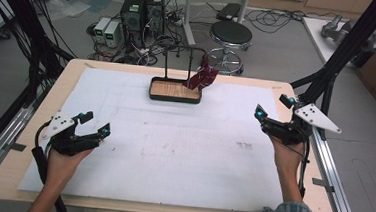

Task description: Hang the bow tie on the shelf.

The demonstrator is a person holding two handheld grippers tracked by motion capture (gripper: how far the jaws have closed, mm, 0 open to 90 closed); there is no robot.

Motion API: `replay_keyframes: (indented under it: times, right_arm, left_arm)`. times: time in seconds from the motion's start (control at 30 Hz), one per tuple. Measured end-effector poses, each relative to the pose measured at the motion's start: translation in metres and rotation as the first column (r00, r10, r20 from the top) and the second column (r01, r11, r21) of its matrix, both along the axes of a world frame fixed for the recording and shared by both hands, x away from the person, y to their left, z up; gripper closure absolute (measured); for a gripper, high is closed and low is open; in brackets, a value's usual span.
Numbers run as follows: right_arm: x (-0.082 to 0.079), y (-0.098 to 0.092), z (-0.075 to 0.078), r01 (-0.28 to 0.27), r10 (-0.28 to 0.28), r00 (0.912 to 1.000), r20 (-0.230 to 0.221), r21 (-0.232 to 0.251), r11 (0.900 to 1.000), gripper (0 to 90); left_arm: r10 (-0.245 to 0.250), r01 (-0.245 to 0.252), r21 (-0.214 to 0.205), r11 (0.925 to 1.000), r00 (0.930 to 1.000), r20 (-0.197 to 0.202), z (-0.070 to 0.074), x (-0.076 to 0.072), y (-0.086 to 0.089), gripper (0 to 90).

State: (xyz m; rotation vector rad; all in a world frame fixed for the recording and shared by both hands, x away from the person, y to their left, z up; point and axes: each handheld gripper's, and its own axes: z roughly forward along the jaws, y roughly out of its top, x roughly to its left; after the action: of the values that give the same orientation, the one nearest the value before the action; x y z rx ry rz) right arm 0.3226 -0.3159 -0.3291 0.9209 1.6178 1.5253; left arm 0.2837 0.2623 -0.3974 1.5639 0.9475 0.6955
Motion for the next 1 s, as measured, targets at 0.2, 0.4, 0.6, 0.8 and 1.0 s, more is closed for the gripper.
replay_keyframes:
  times: [0.2, 0.4, 0.6, 0.8, 1.0]
  right_arm:
    - [-0.02, -0.007, -0.02, 0.026, -0.027, 0.9995, 0.018, 0.032, 0.9991, 10.4]
    - [-0.032, -0.01, -0.036, 0.046, -0.047, 0.9988, 0.016, 0.056, 0.9974, 10.3]
    - [-0.041, -0.007, -0.057, 0.065, -0.064, 0.9979, -0.007, 0.076, 0.995, 10.3]
    - [-0.049, -0.003, -0.082, 0.069, -0.063, 0.9958, -0.066, 0.077, 0.9947, 10.4]
    - [-0.047, 0.001, -0.092, 0.058, -0.049, 0.9921, -0.116, 0.076, 0.9954, 10.4]
  left_arm:
    - [0.006, -0.006, -0.001, 1.0, 1.0, -0.001, 0.0, 0.0, 0.0, 23.5]
    - [0.01, -0.01, 0.007, 0.9999, 0.9999, -0.004, -0.001, 0.0, 0.001, 23.4]
    - [0.017, -0.017, 0.009, 0.9998, 0.9998, -0.003, -0.002, 0.0, 0.002, 23.4]
    - [0.021, -0.021, 0.015, 0.9997, 0.9998, -0.004, -0.003, 0.0, 0.004, 23.5]
    - [0.024, -0.023, 0.018, 0.9996, 0.9997, -0.007, -0.004, 0.001, 0.004, 23.4]
